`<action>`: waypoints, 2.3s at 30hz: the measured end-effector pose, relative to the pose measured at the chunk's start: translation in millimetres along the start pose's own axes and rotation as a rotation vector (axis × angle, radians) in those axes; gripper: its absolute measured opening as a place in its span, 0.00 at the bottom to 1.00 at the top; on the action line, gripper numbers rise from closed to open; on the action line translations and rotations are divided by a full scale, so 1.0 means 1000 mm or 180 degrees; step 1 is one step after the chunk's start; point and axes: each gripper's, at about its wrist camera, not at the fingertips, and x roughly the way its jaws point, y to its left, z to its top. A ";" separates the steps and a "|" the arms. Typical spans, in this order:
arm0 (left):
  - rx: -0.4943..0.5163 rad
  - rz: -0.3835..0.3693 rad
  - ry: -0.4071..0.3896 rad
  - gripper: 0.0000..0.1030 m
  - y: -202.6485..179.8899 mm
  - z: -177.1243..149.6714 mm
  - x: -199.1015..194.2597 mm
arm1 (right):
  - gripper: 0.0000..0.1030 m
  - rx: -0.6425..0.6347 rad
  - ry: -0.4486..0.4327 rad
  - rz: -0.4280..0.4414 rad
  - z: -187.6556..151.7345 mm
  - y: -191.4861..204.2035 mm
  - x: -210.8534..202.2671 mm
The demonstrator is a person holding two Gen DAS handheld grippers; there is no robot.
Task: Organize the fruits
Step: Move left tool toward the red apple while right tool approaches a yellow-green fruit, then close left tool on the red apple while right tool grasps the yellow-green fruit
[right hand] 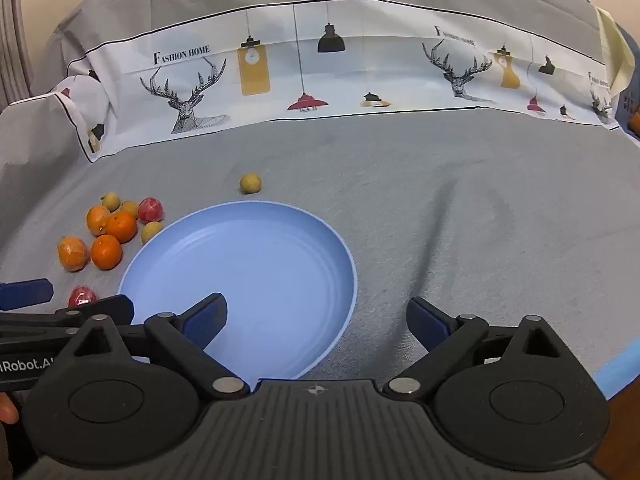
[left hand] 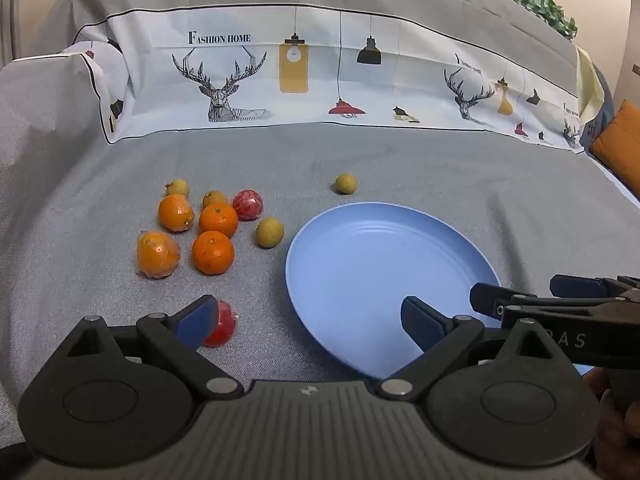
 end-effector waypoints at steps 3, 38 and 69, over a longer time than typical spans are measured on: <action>0.0007 -0.0011 -0.0007 0.96 0.000 0.001 -0.001 | 0.87 -0.0025 0.0077 -0.0012 -0.001 -0.001 0.001; 0.0041 -0.0062 0.0044 0.96 -0.006 0.002 -0.007 | 0.14 -0.0340 0.0097 -0.0435 -0.004 0.011 -0.002; 0.0114 -0.0166 -0.0344 0.17 0.064 0.041 -0.038 | 0.21 -0.0380 -0.0477 0.0151 -0.008 0.029 -0.022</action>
